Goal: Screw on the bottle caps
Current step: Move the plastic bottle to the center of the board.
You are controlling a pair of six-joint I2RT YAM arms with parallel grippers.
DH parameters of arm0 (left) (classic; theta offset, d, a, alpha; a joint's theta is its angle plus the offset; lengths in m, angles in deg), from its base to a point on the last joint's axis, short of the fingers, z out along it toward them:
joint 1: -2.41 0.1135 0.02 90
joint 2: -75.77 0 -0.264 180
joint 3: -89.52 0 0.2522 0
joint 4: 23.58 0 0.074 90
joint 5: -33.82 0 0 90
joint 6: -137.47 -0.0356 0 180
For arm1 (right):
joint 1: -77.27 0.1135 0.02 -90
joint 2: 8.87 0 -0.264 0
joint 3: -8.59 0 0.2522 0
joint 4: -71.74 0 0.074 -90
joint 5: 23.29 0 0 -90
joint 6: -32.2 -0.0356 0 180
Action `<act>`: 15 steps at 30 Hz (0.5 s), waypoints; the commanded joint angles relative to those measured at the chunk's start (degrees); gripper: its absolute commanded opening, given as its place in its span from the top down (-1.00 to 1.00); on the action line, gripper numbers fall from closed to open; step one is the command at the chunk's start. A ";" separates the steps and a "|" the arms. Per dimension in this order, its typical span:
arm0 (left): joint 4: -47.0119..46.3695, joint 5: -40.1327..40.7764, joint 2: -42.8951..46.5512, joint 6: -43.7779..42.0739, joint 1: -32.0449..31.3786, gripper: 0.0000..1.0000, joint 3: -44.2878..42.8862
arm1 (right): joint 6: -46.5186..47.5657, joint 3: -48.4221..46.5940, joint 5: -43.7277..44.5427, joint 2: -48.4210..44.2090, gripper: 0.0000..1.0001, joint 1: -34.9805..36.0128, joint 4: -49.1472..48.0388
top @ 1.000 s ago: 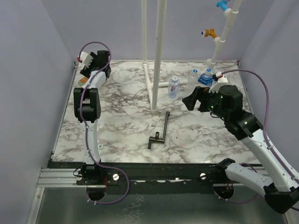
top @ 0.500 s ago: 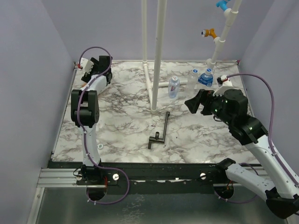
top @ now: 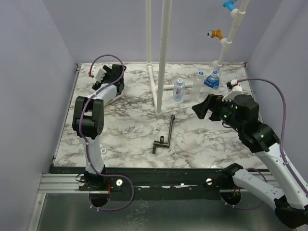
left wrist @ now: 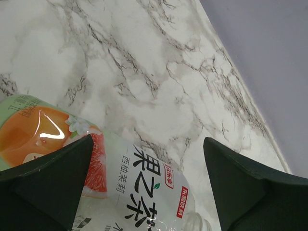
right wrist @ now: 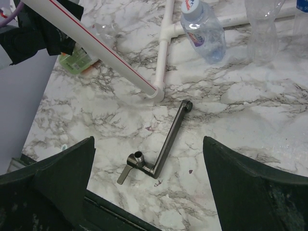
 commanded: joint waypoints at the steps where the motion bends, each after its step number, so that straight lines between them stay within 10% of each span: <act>1: 6.61 -4.31 1.10 4.65 -1.97 -0.97 8.32 | -1.03 0.53 -0.51 -1.30 -0.93 0.23 1.55; 15: 3.13 -5.85 12.15 1.94 -4.11 -0.97 23.62 | -1.97 1.06 -1.14 -2.55 -0.96 0.22 2.28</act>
